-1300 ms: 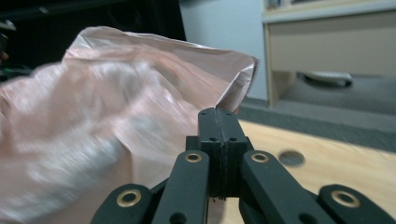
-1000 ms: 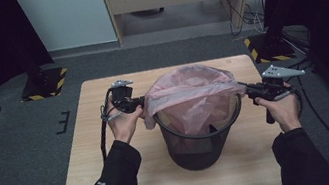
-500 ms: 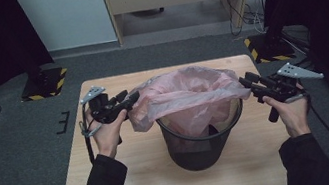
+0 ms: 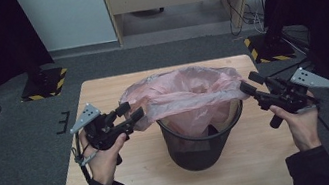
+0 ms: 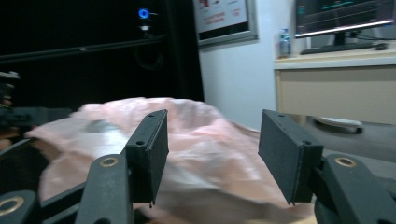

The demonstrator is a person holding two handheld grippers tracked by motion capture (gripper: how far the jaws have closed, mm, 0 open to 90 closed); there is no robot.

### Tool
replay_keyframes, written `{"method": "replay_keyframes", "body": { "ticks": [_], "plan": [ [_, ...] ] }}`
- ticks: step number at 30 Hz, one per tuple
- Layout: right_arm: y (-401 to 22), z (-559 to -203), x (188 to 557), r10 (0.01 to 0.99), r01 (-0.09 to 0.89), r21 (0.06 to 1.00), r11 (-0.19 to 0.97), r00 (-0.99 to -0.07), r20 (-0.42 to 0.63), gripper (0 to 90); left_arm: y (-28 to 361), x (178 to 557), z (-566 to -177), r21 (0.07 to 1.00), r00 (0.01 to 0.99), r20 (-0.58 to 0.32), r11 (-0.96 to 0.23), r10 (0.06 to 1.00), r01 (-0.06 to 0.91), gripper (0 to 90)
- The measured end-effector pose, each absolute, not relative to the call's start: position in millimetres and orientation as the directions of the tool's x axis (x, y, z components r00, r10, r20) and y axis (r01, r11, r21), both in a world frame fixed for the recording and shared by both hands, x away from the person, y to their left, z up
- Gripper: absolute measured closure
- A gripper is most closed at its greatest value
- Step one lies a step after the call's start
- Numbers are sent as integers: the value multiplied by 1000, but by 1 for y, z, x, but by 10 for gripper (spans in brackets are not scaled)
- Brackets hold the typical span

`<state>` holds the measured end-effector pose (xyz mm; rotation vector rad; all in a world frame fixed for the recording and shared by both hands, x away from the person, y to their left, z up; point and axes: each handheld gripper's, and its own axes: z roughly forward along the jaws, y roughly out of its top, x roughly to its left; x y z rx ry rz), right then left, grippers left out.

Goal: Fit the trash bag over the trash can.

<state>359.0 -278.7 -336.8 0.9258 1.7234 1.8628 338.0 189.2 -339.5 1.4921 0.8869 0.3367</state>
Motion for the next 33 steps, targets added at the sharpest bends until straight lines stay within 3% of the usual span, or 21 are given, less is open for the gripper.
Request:
{"method": "replay_keyframes", "body": {
  "ticks": [6,14,18,20,22,23,28,33],
  "plan": [
    [-269,-340,347,662,136,984,-112,-728,176,435,178,338,-350,934,694,-331,116,639,339,376],
    [-266,-348,342,644,147,986,-84,-746,166,479,176,332,-355,924,697,-355,118,624,365,498],
    [-268,-351,339,662,120,989,-83,-736,144,581,174,329,-353,925,702,-354,123,619,358,606],
    [-270,-354,336,664,103,989,-104,-734,146,753,173,327,-353,928,707,-349,124,616,351,661],
    [-271,-354,335,660,98,989,-108,-737,145,792,171,327,-353,930,709,-345,122,615,347,710],
    [-271,-355,335,663,87,991,-103,-736,134,854,170,327,-353,929,713,-347,121,609,349,761],
    [-272,-355,333,664,80,992,-102,-737,127,900,170,327,-353,930,726,-346,116,594,348,885],
    [-277,-351,329,658,68,989,-133,-740,139,900,174,322,-349,933,741,-342,114,577,342,900]
  ]
}}
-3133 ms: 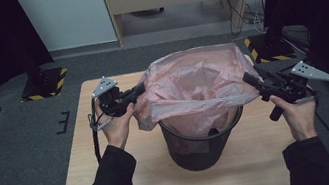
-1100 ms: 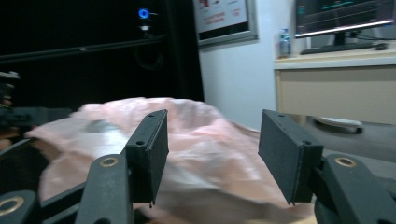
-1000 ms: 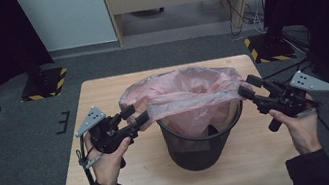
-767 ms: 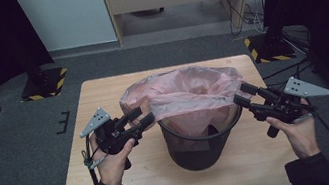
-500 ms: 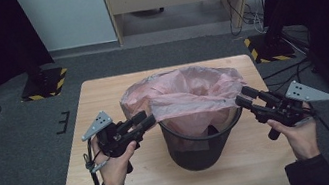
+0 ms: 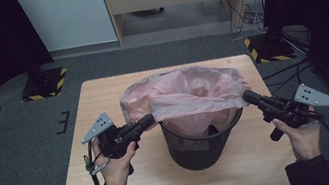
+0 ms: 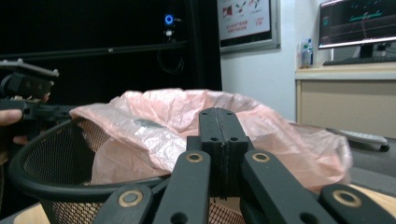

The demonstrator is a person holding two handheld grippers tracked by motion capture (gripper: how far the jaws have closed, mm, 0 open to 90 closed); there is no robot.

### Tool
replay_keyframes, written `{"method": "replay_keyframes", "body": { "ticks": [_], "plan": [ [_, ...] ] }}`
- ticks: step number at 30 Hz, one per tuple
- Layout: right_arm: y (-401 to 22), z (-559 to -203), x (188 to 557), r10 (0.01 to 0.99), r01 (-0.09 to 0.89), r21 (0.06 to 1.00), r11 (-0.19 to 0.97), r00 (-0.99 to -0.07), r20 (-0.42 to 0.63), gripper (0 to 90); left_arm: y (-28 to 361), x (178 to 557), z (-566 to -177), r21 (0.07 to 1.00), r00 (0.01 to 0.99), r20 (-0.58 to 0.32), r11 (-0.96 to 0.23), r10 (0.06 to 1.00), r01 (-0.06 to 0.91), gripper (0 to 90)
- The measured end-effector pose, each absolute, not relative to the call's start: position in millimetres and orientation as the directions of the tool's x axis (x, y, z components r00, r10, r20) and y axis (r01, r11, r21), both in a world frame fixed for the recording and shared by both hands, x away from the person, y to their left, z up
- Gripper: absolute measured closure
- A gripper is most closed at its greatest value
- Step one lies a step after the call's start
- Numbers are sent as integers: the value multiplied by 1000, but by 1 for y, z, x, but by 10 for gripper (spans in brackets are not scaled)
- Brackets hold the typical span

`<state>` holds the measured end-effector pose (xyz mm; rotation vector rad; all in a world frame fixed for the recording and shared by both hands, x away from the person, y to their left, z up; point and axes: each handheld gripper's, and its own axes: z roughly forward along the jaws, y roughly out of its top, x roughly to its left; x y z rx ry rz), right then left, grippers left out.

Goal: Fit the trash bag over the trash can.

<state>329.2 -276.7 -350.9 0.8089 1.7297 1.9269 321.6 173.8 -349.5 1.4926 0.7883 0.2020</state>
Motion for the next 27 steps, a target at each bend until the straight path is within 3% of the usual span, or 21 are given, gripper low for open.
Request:
{"method": "replay_keyframes", "body": {
  "ticks": [5,9,12,14,17,19,21,27],
  "plan": [
    [-283,-347,323,657,69,988,-136,-740,142,892,177,315,-346,935,755,-340,114,561,336,900],
    [-282,-347,322,655,102,985,-137,-737,167,557,176,309,-343,933,767,-349,126,538,337,900],
    [-278,-348,323,656,112,987,-115,-737,160,467,172,302,-343,937,780,-336,103,528,333,900],
    [-275,-352,324,652,122,988,-99,-742,157,471,170,299,-344,938,784,-332,94,525,335,900],
    [-273,-356,324,635,105,989,-102,-759,146,643,167,296,-346,937,791,-332,81,514,341,900],
    [-275,-357,323,636,87,991,-101,-760,131,814,166,296,-347,936,794,-333,76,509,343,900],
    [-277,-357,322,632,86,991,-102,-763,131,883,165,296,-348,935,795,-336,76,506,347,900],
    [-282,-359,318,618,96,990,-105,-773,140,900,156,289,-352,942,809,-299,20,507,336,900]
  ]
}}
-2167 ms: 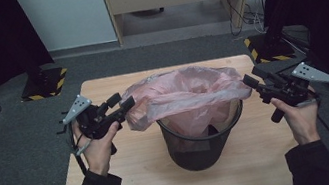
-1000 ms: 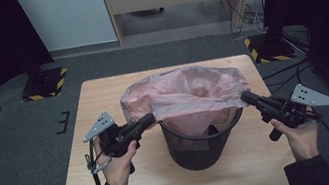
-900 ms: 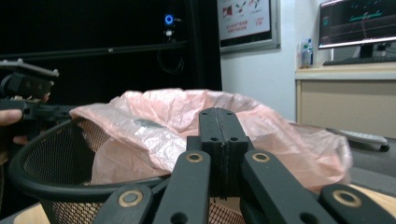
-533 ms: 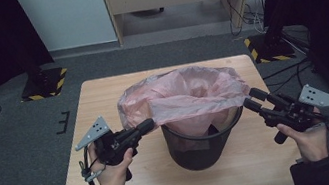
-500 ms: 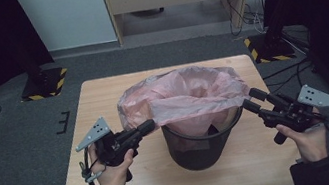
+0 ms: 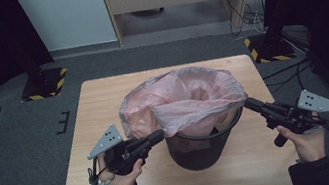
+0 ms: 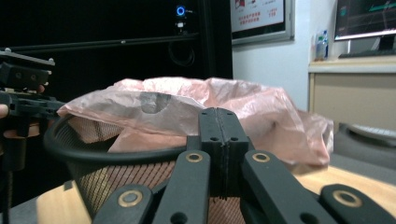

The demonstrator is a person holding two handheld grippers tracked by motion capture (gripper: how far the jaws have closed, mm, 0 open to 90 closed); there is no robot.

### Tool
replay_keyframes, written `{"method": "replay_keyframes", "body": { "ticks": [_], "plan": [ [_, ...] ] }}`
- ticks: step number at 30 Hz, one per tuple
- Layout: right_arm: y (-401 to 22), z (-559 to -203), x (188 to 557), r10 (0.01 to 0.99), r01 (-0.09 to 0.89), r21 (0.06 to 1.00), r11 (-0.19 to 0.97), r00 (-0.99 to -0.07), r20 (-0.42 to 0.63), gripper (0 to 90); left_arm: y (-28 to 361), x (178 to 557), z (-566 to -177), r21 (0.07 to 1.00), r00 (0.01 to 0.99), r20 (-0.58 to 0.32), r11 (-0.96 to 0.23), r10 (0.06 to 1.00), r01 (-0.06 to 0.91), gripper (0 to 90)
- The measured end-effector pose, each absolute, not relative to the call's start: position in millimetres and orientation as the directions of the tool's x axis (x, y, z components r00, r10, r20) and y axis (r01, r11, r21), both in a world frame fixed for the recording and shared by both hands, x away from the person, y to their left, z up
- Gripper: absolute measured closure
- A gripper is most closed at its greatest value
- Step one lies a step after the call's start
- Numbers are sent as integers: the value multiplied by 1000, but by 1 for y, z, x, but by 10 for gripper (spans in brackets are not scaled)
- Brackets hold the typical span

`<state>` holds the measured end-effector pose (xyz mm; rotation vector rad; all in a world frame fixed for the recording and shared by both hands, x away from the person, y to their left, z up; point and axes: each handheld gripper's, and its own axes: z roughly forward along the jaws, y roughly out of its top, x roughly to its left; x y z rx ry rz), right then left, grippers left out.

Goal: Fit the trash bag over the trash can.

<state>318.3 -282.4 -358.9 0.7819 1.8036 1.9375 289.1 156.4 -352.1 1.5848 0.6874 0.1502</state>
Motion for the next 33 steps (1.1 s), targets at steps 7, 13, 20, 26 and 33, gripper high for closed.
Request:
{"method": "replay_keyframes", "body": {
  "ticks": [7,13,20,26,33],
  "plan": [
    [-285,-370,316,577,181,980,-78,-794,192,900,149,286,-358,938,825,-280,-43,490,344,900],
    [-283,-374,309,534,266,964,24,-818,213,900,141,280,-365,931,836,-258,-106,483,349,900],
    [-271,-386,310,582,321,936,146,-793,182,900,127,279,-386,904,819,-235,-192,523,382,900],
    [-274,-392,314,603,297,951,91,-776,184,816,138,283,-392,928,787,-242,-103,568,359,860],
    [-290,-376,313,593,269,961,-59,-765,251,494,153,270,-364,968,764,-212,27,610,248,571]
  ]
}}
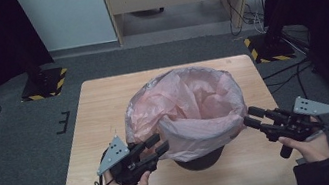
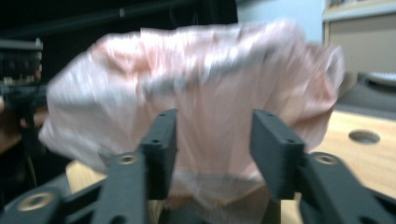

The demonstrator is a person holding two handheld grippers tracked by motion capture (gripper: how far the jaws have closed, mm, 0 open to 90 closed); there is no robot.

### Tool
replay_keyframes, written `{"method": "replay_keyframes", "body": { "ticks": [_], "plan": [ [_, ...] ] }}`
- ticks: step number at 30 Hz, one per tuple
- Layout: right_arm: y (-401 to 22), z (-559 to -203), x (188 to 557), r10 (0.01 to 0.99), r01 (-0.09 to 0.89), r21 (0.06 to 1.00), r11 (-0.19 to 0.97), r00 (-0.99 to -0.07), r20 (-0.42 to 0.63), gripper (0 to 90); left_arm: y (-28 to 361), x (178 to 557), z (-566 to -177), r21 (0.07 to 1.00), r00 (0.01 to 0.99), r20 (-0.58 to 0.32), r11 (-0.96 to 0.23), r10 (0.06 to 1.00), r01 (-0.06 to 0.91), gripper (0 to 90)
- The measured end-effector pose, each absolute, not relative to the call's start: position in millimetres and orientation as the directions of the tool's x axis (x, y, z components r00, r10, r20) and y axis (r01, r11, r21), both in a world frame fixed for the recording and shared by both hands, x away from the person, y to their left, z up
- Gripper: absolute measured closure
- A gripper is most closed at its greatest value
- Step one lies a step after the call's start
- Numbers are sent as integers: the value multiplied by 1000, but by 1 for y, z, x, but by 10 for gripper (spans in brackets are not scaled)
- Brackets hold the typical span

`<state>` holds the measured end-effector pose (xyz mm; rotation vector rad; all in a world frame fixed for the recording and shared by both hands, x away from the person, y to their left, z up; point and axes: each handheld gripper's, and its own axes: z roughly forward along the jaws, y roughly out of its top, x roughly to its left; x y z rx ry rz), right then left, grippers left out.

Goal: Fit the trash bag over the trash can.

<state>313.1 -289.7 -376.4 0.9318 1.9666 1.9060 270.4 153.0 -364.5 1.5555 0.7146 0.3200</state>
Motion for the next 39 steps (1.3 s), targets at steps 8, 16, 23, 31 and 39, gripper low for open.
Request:
{"method": "replay_keyframes", "body": {
  "ticks": [8,16,23,31,39],
  "plan": [
    [-287,-356,324,628,207,959,-195,-724,284,367,165,275,-356,978,684,-191,73,704,197,420],
    [-265,-324,347,657,139,955,-262,-700,282,303,181,279,-351,981,629,-190,116,754,157,357],
    [-240,-289,367,654,122,959,-257,-708,265,275,207,288,-354,976,542,-216,160,812,150,310],
    [-180,-266,394,653,169,978,-126,-728,210,283,234,302,-370,965,441,-251,189,862,180,295],
    [-127,-272,411,655,245,969,24,-737,169,291,249,320,-410,945,356,-254,153,899,288,291]
  ]
}}
